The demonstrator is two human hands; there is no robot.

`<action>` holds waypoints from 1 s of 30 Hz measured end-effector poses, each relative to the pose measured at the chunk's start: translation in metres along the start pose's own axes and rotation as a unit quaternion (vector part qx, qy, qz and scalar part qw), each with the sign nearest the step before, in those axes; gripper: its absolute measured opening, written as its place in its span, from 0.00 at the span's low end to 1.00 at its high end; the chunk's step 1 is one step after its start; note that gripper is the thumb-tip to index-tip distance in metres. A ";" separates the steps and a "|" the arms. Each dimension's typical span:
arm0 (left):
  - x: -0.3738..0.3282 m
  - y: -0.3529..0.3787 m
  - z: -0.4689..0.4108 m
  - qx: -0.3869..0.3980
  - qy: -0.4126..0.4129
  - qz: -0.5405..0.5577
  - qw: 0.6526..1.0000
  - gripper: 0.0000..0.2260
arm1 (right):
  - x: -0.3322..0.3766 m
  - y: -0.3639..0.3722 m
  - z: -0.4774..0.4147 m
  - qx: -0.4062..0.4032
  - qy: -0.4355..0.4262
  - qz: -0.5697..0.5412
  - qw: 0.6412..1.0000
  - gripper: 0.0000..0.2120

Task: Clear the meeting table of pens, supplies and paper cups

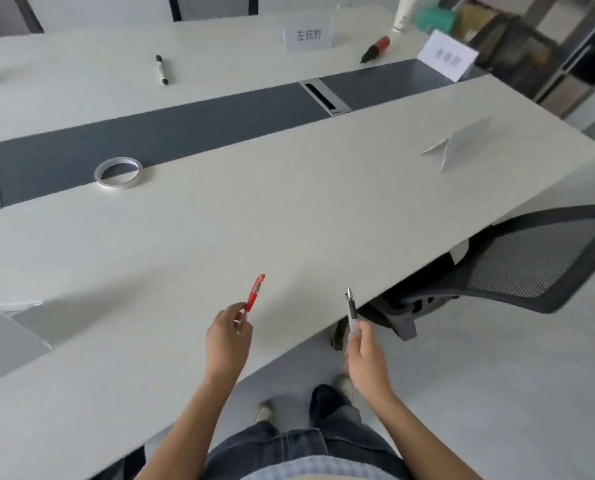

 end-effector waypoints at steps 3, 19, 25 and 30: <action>-0.018 0.020 0.007 0.028 0.040 -0.016 0.999 0.13 | -0.014 -0.022 0.014 -0.042 0.002 -0.008 0.999 0.06; -0.100 0.256 0.188 0.296 0.190 -0.065 0.934 0.08 | -0.225 -0.222 0.149 -0.329 0.155 -0.099 0.926 0.10; -0.108 0.304 0.245 0.326 0.216 -0.104 0.914 0.07 | -0.299 -0.253 0.217 -0.392 0.264 -0.139 0.870 0.14; -0.119 0.344 0.273 0.348 0.213 -0.134 0.903 0.08 | -0.336 -0.263 0.246 -0.402 0.314 -0.166 0.844 0.13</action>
Point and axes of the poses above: each hand's wrist, its own z-axis away from the middle knuckle, its own y-axis out of the palm, x = y × z, the point moved 5 cm from there along -z, towards the middle knuckle
